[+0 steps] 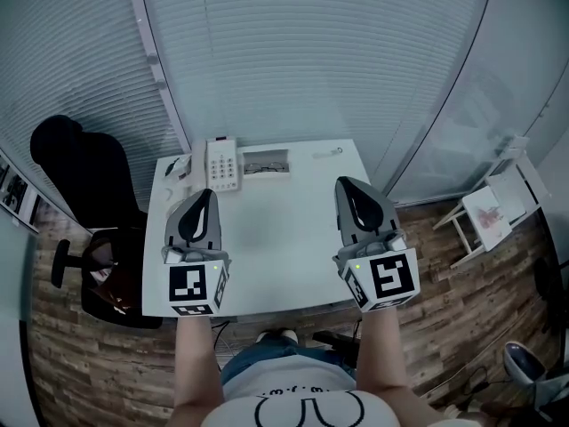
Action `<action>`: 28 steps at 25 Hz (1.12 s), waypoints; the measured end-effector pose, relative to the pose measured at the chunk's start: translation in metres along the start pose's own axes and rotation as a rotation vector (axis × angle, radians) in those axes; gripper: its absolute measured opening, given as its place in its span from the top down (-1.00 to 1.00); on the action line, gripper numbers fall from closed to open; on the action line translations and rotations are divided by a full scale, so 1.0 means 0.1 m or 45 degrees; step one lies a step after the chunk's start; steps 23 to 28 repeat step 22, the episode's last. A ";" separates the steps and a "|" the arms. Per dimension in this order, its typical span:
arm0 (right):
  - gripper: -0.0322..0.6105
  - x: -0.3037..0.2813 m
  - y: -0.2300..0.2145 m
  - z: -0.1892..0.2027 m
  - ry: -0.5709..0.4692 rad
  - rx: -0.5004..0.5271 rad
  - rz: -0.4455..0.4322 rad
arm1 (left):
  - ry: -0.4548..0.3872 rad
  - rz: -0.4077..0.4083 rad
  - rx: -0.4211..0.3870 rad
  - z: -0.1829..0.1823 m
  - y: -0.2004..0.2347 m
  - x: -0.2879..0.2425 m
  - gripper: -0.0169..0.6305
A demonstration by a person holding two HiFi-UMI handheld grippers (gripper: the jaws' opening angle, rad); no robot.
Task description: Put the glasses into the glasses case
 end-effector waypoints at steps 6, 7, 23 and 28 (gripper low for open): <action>0.87 -0.03 0.05 -0.01 -0.001 -0.004 0.012 | -0.023 0.007 -0.010 -0.08 0.07 0.01 0.90; 0.87 -0.04 0.06 -0.01 -0.003 -0.003 0.015 | -0.029 0.010 -0.012 -0.09 0.07 0.00 0.90; 0.87 -0.16 0.13 0.01 0.023 0.083 0.011 | -0.079 0.061 -0.028 -0.21 0.10 -0.12 0.90; 0.87 -0.16 0.13 0.01 0.023 0.083 0.011 | -0.079 0.061 -0.028 -0.21 0.10 -0.12 0.90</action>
Point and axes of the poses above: the fingertips, and each gripper's own axes: x backward along the fingers, y to its left, z out of its underside, the point moved 2 cm from there along x, backward along the fingers, and after that the axes turned 8 degrees about x, right-handed, at the moved point
